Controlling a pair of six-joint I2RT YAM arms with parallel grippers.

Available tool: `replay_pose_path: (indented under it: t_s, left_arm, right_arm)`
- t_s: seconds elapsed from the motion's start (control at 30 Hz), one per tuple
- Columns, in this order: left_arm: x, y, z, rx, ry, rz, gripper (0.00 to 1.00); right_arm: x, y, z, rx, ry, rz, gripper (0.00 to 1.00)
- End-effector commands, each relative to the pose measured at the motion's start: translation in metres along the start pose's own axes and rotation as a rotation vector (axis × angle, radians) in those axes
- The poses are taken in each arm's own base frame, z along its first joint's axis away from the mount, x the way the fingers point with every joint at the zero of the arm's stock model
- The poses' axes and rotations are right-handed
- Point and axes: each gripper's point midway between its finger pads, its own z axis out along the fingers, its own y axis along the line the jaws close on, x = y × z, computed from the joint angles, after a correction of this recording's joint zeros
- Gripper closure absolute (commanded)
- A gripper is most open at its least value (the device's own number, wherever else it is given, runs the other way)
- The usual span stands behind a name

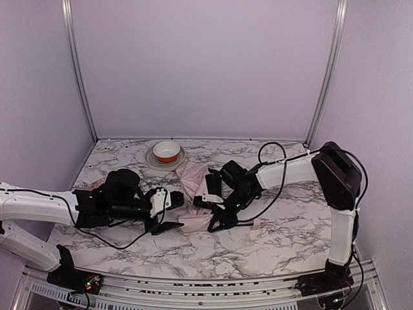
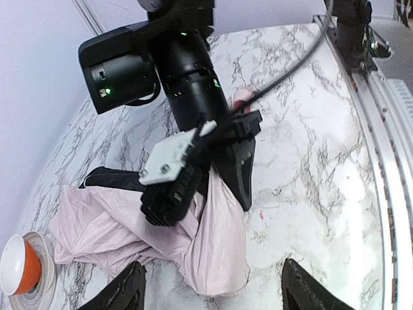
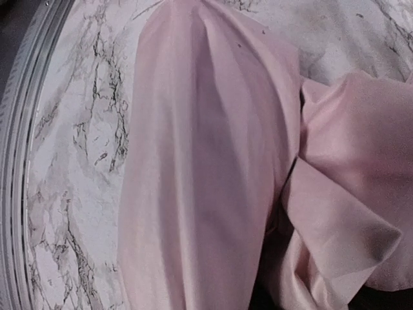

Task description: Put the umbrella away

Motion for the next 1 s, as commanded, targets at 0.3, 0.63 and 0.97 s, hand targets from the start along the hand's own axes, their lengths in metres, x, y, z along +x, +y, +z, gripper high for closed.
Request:
replay_pose_path:
  t_s: [0.3, 0.63, 0.97]
  left_arm:
    - [0.039, -0.014, 0.066, -0.014, 0.217, 0.375, 0.16]
    - [0.109, -0.017, 0.105, 0.055, 0.589, 0.236, 0.27]
    - [0.13, -0.052, 0.096, 0.236, 0.65, 0.133, 0.71]
  right_arm:
    - [0.055, 0.026, 0.021, -0.358, 0.084, 0.43, 0.82]
    - [0.047, 0.005, 0.019, -0.359, 0.027, 0.451, 0.82]
    - [0.013, -0.026, -0.019, -0.261, -0.099, 0.421, 0.53]
